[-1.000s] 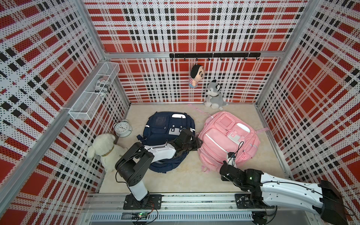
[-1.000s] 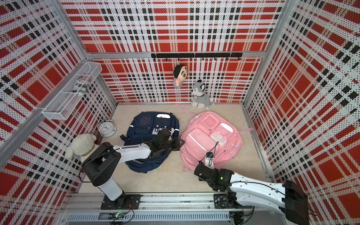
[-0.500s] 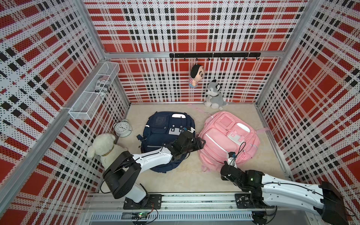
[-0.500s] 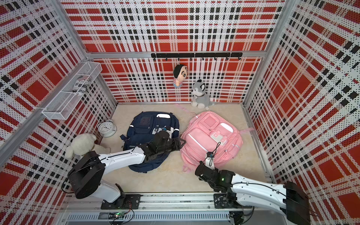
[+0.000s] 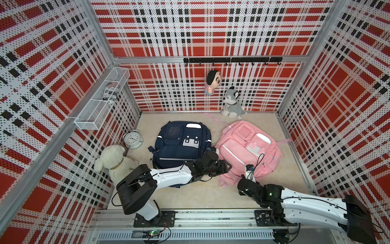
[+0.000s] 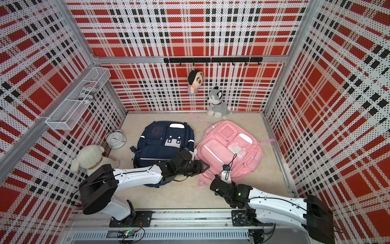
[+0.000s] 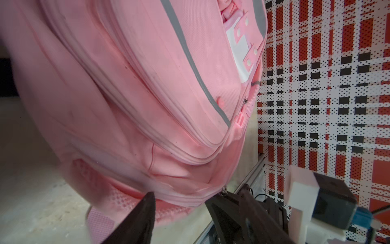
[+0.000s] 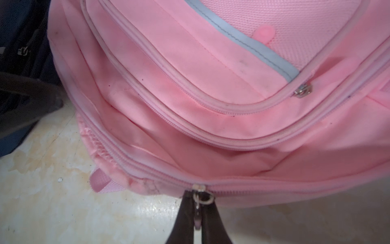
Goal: Zip up the backpack
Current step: Zip the zipper on the backpack.
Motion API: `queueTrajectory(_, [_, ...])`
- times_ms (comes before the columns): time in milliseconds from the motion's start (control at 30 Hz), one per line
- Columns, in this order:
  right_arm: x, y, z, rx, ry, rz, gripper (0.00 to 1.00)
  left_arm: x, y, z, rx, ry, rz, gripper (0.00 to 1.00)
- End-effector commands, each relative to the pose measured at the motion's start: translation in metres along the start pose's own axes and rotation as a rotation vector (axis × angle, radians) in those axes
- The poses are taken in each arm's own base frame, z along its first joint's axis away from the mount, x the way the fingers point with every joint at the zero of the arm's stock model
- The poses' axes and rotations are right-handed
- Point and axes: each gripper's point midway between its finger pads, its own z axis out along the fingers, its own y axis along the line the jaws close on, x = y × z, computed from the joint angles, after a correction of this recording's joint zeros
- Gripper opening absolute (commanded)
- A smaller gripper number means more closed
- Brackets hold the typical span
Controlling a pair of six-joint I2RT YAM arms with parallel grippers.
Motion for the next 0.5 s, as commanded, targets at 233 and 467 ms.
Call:
queueTrajectory(233, [-0.013,0.009,-0.001,-0.018,-0.061,-0.011,0.0,0.026,0.004,0.004,-0.023,0.067,-0.026,0.65])
queueTrajectory(467, [-0.011,0.01,0.002,-0.006,-0.049,-0.029,0.0,0.027,0.01,0.011,-0.027,0.062,-0.048,0.64])
